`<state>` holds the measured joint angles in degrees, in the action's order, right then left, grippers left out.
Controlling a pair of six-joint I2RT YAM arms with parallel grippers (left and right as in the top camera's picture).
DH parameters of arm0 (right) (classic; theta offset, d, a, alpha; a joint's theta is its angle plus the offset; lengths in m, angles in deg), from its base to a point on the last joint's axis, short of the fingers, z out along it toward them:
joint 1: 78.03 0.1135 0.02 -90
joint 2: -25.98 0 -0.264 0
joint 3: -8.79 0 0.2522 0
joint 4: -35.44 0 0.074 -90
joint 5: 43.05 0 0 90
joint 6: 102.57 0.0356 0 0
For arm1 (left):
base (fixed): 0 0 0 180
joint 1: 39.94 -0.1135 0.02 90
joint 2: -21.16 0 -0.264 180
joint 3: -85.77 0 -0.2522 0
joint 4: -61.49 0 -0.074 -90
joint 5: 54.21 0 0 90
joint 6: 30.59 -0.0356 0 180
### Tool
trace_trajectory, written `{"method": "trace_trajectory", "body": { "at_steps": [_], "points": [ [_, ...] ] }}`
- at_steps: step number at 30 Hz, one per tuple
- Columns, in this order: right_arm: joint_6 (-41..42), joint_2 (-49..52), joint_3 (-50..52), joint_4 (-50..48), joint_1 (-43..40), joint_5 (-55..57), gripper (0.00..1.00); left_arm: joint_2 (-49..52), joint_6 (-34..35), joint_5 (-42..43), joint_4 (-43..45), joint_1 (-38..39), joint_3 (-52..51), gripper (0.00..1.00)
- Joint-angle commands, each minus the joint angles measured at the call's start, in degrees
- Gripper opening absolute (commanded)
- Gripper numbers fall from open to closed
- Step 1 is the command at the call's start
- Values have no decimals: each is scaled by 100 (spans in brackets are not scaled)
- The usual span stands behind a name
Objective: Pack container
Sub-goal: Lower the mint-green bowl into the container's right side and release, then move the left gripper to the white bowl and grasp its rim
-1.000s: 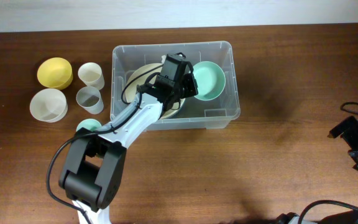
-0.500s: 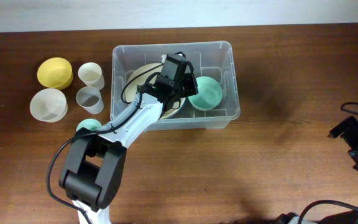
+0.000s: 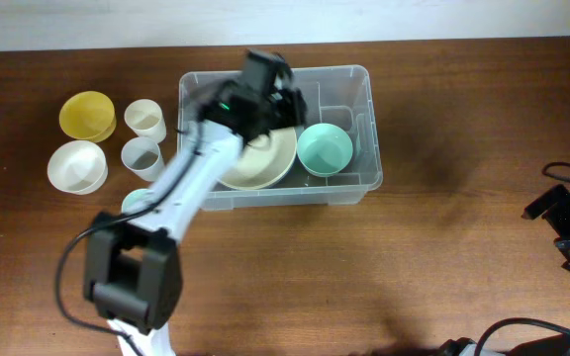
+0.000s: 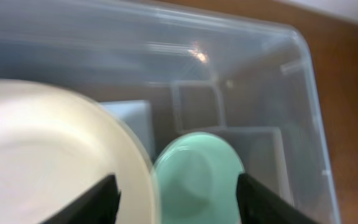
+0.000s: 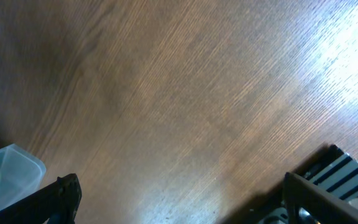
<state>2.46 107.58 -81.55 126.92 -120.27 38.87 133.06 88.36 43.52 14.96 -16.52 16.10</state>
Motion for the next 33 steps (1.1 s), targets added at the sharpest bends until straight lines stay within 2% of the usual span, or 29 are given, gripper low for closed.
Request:
{"method": "trace_trajectory", "body": {
  "at_steps": [1,3,6,7,9,16,22,26,33],
  "points": [
    [44,-11,7,-20,-17,-31,99,-769,-337,-546,-820,-640,761,65],
    [44,-11,7,-20,-17,-33,99,-1040,-337,-855,-1296,-999,940,81],
    [44,-11,7,-20,-17,-31,99,-1491,-334,-946,-1744,-1687,966,87],
    [44,-11,7,-20,-17,-33,99,-1596,-330,-946,-1873,-1899,966,93],
    [44,-11,7,-20,-17,-33,99,-1773,-236,-949,-2214,-2435,966,97],
    [44,-11,7,-20,-17,-31,99,-1390,-118,-944,-2920,-3799,942,99],
    [44,-11,7,-20,-17,-33,99,-275,-109,-737,-3130,-4203,942,99],
    [44,-11,7,-20,-17,-33,99,247,328,-726,-3270,-4417,942,99],
    [44,-11,7,-20,-17,-31,99,640,492,-758,-3565,-5038,929,99]
  ]
}}
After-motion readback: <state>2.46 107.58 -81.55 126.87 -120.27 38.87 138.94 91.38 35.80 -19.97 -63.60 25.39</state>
